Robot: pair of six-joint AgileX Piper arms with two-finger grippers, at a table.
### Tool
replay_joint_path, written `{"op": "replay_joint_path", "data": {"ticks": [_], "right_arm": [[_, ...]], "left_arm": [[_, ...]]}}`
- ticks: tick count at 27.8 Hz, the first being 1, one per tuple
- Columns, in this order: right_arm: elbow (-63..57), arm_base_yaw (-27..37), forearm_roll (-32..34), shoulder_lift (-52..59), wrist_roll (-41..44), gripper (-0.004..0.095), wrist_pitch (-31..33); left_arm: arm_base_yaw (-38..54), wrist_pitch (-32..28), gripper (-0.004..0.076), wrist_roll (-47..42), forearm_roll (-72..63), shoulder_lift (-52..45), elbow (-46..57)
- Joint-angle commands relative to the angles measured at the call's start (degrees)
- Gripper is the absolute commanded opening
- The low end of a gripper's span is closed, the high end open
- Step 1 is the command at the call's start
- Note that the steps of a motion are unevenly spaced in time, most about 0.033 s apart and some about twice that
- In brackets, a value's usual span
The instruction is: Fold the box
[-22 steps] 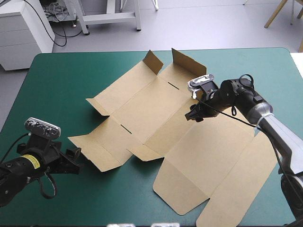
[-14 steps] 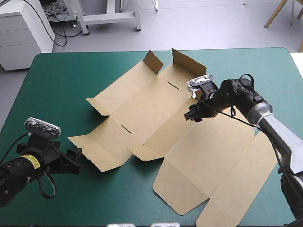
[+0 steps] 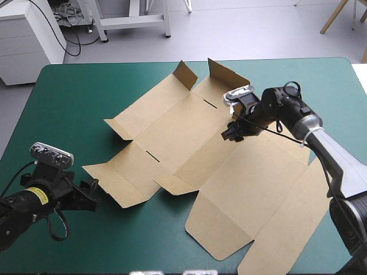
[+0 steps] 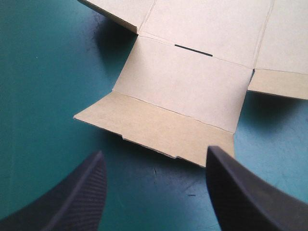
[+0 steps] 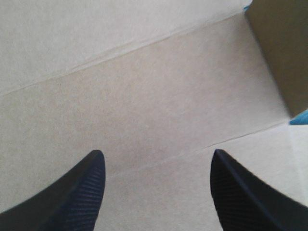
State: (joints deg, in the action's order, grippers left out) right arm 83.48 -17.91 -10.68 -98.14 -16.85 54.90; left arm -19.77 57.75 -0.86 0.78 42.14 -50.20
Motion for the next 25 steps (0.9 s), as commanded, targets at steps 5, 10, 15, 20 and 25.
{"op": "replay_joint_path", "data": {"ticks": [5,10,15,20,25], "right_arm": [[20.64,-0.06,4.22,2.63,1.79,0.0580,11.73],[26.96,-0.06,9.20,3.19,3.40,0.0580,14.08],[31.42,0.04,15.07,3.36,3.84,0.0580,13.98],[34.98,0.65,20.88,3.36,4.86,0.0581,10.84],[36.83,6.20,14.29,2.23,4.20,0.0580,11.52]], "left_arm": [[0.07,-3.14,0.0430,-0.14,-0.11,0.00,-1.89],[0.07,-2.74,0.0430,-0.14,-0.11,0.00,-1.89],[0.07,-2.15,0.0430,-0.14,-0.11,0.00,-1.89],[0.07,-2.15,0.0430,-0.14,-0.11,0.00,-1.89],[0.07,-2.15,0.0430,0.06,-0.11,0.00,-1.89]]}}
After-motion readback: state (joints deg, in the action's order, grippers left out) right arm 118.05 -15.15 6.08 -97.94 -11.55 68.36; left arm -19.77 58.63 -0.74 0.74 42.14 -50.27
